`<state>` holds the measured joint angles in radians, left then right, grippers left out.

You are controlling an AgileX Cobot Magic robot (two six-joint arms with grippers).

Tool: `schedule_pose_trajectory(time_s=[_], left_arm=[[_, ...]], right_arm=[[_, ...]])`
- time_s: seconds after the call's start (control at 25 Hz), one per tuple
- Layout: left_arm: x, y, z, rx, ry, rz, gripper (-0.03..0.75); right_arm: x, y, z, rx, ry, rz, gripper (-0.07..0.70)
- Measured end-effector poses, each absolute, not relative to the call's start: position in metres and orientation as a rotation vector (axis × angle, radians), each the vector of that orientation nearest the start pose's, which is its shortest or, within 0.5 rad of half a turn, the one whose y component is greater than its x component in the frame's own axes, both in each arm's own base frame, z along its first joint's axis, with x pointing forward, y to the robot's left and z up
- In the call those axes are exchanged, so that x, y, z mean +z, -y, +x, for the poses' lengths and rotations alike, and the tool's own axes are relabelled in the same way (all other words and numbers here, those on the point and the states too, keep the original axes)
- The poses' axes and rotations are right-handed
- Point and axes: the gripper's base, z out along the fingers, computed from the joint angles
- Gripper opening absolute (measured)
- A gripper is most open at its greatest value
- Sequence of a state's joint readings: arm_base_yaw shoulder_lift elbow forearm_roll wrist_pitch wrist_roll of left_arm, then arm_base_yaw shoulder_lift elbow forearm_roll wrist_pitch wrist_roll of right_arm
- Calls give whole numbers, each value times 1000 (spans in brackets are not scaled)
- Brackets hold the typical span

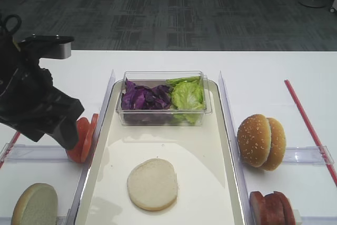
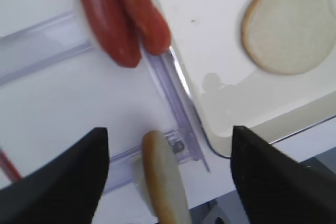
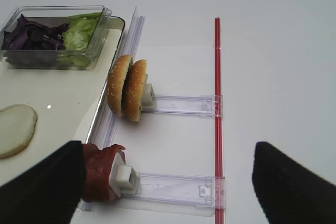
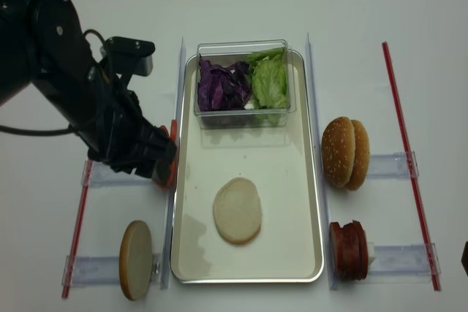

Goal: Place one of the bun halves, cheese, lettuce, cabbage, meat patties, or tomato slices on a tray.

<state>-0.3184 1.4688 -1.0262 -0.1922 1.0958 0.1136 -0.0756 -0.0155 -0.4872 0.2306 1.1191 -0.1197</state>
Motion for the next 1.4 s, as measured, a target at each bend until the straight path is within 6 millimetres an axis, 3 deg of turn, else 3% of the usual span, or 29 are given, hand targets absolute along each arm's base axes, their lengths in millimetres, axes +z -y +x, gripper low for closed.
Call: schedule_pose_trajectory(time_s=[0.2, 0.48, 0.96, 1.08, 1.4], left_arm=[[255, 88, 242, -145, -3011, 538, 452], [260, 81, 241, -130, -3001, 521, 447], [273, 30, 244, -108, -2979, 280, 444], [277, 20, 233, -103, -2941, 222, 444], [284, 13, 175, -118, -2836, 174, 444]], right_arm=[[271, -19, -8, 159, -2080, -65, 657], [271, -19, -8, 159, -2080, -65, 657], [271, -19, -8, 159, -2080, -65, 657], [271, -19, -8, 159, -2080, -65, 657], [271, -19, -8, 159, -2080, -65, 657]])
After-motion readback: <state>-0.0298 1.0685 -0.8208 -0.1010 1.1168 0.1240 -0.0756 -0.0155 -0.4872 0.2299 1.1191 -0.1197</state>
